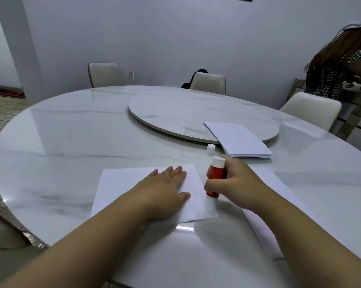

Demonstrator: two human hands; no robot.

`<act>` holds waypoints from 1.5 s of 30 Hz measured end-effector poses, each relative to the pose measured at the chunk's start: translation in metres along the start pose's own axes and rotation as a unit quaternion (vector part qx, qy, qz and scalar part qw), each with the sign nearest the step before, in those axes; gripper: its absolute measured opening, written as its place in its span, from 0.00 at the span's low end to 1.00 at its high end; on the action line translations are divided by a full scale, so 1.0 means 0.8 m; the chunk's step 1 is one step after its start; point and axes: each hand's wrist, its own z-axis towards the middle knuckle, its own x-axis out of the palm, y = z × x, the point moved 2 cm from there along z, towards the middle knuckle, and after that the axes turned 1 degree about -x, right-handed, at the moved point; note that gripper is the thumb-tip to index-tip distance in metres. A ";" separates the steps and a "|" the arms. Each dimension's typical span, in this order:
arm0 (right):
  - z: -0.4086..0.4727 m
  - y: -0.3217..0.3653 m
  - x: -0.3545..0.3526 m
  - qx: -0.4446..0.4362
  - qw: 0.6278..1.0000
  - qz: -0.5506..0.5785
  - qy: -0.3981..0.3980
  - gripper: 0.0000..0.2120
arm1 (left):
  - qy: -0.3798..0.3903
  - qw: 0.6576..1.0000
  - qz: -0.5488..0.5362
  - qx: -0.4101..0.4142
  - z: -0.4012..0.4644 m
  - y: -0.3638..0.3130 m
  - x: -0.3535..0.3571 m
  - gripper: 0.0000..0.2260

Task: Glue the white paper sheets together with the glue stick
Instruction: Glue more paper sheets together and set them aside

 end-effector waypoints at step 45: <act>0.067 -0.038 -0.113 0.079 0.974 -0.199 0.077 0.34 | 0.008 0.999 0.013 0.035 -0.020 -0.020 -0.001 0.28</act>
